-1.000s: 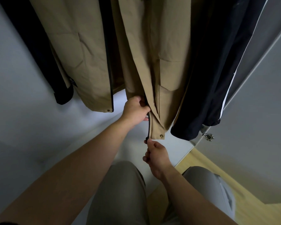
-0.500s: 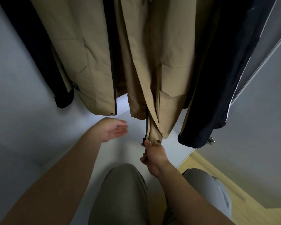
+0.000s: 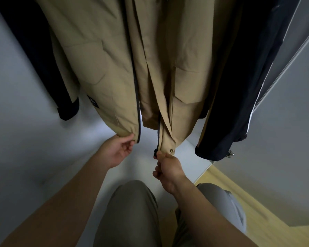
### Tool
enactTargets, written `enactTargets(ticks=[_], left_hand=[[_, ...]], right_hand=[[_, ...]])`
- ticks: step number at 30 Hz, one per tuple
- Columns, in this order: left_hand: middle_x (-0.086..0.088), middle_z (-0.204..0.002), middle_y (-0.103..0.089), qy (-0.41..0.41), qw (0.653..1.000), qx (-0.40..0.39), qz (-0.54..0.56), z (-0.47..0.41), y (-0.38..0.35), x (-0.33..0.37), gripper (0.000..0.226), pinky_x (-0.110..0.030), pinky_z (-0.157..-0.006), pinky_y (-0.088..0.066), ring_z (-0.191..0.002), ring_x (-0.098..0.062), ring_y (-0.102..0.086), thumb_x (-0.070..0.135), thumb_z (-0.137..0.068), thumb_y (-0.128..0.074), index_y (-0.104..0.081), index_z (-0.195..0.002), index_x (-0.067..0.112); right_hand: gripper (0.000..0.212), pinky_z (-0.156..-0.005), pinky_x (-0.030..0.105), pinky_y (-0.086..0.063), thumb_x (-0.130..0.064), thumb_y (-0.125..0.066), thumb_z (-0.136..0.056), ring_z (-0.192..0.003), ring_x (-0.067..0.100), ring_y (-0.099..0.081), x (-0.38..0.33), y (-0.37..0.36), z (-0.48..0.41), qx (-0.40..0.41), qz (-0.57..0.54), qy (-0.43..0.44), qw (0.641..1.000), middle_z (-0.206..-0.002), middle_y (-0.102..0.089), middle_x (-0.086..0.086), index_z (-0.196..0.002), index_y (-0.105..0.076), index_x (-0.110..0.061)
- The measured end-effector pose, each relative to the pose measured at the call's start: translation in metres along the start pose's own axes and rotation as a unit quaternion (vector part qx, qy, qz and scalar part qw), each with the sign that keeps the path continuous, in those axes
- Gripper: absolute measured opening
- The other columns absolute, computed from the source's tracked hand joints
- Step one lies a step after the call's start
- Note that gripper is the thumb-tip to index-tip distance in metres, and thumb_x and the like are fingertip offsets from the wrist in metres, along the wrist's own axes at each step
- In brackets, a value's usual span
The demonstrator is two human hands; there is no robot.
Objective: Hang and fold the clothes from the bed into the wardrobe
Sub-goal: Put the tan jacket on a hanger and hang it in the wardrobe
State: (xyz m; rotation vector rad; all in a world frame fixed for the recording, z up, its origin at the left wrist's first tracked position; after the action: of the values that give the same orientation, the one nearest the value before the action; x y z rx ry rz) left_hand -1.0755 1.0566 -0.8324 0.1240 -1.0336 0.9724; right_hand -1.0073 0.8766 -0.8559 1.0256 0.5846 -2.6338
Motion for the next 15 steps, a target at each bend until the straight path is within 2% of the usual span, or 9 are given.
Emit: enactTargets(ticks=[2, 5, 10, 15], left_hand=[[-0.008, -0.088, -0.066, -0.035, 0.992, -0.037, -0.113, 0.017, -0.007, -0.006, 0.026, -0.033, -0.083, -0.054, -0.082, -0.019, -0.064, 0.007, -0.087, -0.073, -0.065, -0.111, 0.006], [-0.010, -0.091, -0.074, -0.094, 0.971, -0.032, -0.216, 0.038, -0.018, -0.008, 0.024, -0.035, -0.085, -0.057, -0.088, -0.022, -0.071, 0.010, -0.085, -0.077, -0.070, -0.107, 0.004], [-0.008, -0.075, -0.072, -0.151, 0.961, -0.016, -0.229, 0.047, -0.027, -0.010, 0.016, -0.036, -0.077, -0.056, -0.074, -0.020, -0.069, 0.017, -0.093, -0.071, -0.074, -0.095, 0.002], [-0.011, -0.077, -0.074, -0.152, 0.967, -0.012, -0.203, 0.046, -0.033, -0.021, 0.019, -0.037, -0.080, -0.057, -0.080, -0.025, -0.074, 0.016, -0.097, -0.065, -0.070, -0.097, -0.003]], right_hand=[[0.023, -0.056, 0.030, -0.037, -0.022, -0.052, -0.105, -0.057, 0.013, -0.030, -0.001, -0.001, 0.002, -0.005, 0.001, 0.007, 1.000, -0.060, -0.033, -0.002, -0.110, -0.061, -0.002], [0.022, -0.055, 0.029, -0.036, -0.022, -0.053, -0.105, -0.055, 0.012, -0.029, 0.000, -0.002, 0.007, -0.013, -0.017, 0.002, 1.000, -0.058, -0.033, -0.003, -0.109, -0.061, -0.002], [0.019, -0.055, 0.029, -0.035, -0.019, -0.054, -0.105, -0.053, 0.012, -0.029, 0.003, -0.005, 0.016, -0.009, -0.054, -0.005, 0.998, -0.054, -0.033, -0.003, -0.106, -0.062, -0.003], [0.019, -0.052, 0.028, -0.036, -0.018, -0.055, -0.103, -0.054, 0.013, -0.032, 0.006, -0.007, 0.022, -0.004, -0.064, -0.002, 0.998, -0.059, -0.037, -0.001, -0.106, -0.065, -0.002]])
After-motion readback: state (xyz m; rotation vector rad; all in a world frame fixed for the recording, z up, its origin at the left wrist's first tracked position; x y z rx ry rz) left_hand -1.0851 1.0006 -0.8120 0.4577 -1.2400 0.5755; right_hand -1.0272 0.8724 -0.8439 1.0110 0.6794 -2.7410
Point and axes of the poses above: each hand's wrist, its own z-axis away from the middle knuckle, its own y-axis out of the back of the hand, x = y × z, the point moved 4 cm from there along -z, towards the middle knuckle
